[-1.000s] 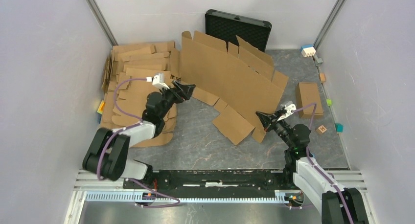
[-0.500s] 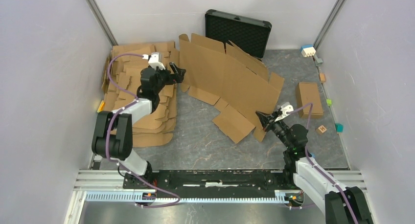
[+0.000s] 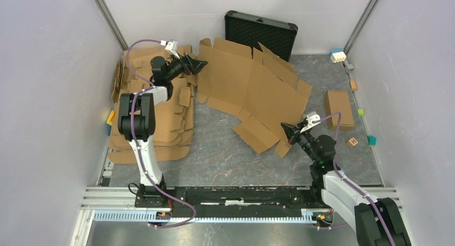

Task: Fold the paper box

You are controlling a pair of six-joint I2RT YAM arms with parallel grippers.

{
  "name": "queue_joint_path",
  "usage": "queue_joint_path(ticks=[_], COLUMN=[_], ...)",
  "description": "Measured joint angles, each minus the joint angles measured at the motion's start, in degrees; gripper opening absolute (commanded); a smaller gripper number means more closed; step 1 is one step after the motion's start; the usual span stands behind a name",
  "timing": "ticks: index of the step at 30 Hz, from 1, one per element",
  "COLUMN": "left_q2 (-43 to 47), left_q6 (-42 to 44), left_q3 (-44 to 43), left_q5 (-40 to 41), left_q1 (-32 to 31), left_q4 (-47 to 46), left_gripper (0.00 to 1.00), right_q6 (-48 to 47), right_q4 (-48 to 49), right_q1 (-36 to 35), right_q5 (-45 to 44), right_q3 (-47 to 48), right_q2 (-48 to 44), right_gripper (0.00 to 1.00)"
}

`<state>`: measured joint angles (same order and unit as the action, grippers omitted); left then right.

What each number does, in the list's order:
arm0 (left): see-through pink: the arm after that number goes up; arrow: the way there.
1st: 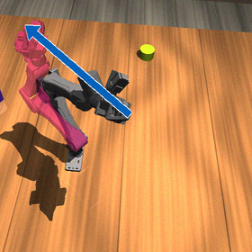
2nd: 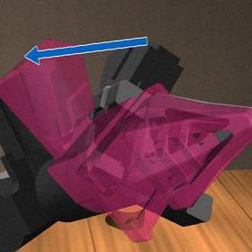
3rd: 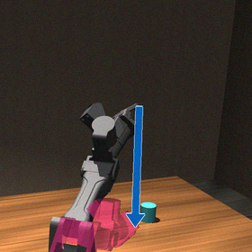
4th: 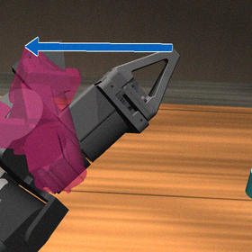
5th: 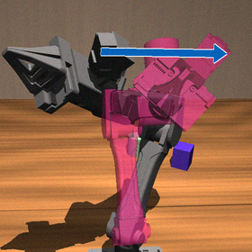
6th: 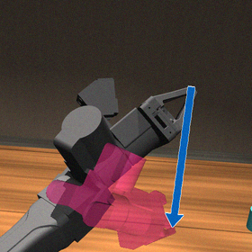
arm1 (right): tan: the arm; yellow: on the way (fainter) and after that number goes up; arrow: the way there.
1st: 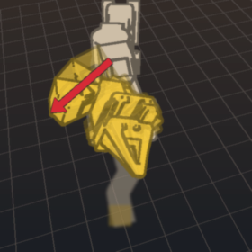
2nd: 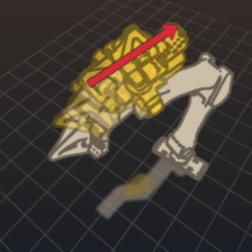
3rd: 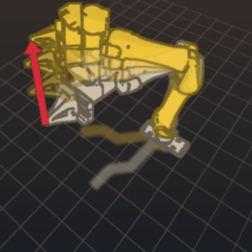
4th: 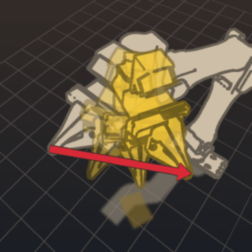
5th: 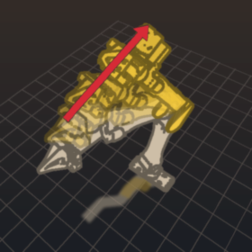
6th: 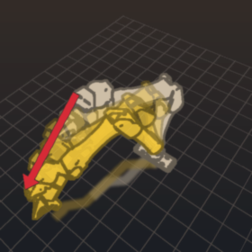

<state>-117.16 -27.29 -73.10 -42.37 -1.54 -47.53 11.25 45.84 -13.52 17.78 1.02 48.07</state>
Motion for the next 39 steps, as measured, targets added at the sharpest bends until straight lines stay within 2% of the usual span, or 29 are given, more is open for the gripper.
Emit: queue_joint_path(ticks=[4, 8, 9, 11, 14, 17, 22, 25, 30, 36, 39], left_q2=[-5.16, -10.4, -11.08, -11.8, -10.51, -6.51, 1.92, 6.32, 14.25, 27.23, 34.97], left_q6=[-5.2, -15.72, -18.32, -23.43, -26.64, -26.67, -26.49, -25.83, -21.66, -15.06, -10.93], left_q3=[-5.09, -10.12, -10.25, -9.57, -5.33, 1.31, 10.27, 14.56, 23.54, 35.06, 39.87], left_q5=[-5.33, -11.61, -12.48, -14.32, -15.17, -15.23, -15.56, -15.34, -12.7, -6.16, -1.11], left_q1=[0.35, 0.35, 0.33, 0.35, 0.48, 0.59, 0.07, -0.42, -1.44, -4.76, -7.91], left_q4=[-2.75, -11.91, -14.82, -20.83, -26.71, -27.1, -27.67, -28.37, -26.51, -21.46, -16.22], left_gripper=[0.87, 0.72, 0.68, 0.6, 0.46, 0.38, 0.31, 0.29, 0.28, 0.24, 0.25], right_q6=[-0.04, -0.09, -0.07, 0.0, 0.0, -0.15, -0.7, -0.61, -0.11, 1.57, 2.49], right_q4=[0.2, 0.22, 0.24, 0.35, 0.28, -0.79, -4.44, -6.38, -8.72, -11.06, -12.31], right_q1=[-0.24, -0.26, -0.26, -0.26, -0.26, -0.26, -0.28, -0.33, -0.33, -0.31, -0.33], right_q5=[-0.15, -0.35, -0.37, -1.01, -1.88, -2.93, -5.9, -8.09, -10.88, -13.18, -13.88], right_q3=[0.0, 0.0, 0.0, 0.0, 0.0, 0.0, 0.0, 0.02, 0.02, 0.33, 1.14], right_q2=[0.02, 0.02, 0.22, 0.98, 1.11, 0.79, -0.11, -0.76, -1.16, -1.16, -1.29], right_gripper=[0.0, 0.0, 0.02, 0.01, 0.1, 0.18, 0.55, 0.67, 0.81, 0.88, 0.95])
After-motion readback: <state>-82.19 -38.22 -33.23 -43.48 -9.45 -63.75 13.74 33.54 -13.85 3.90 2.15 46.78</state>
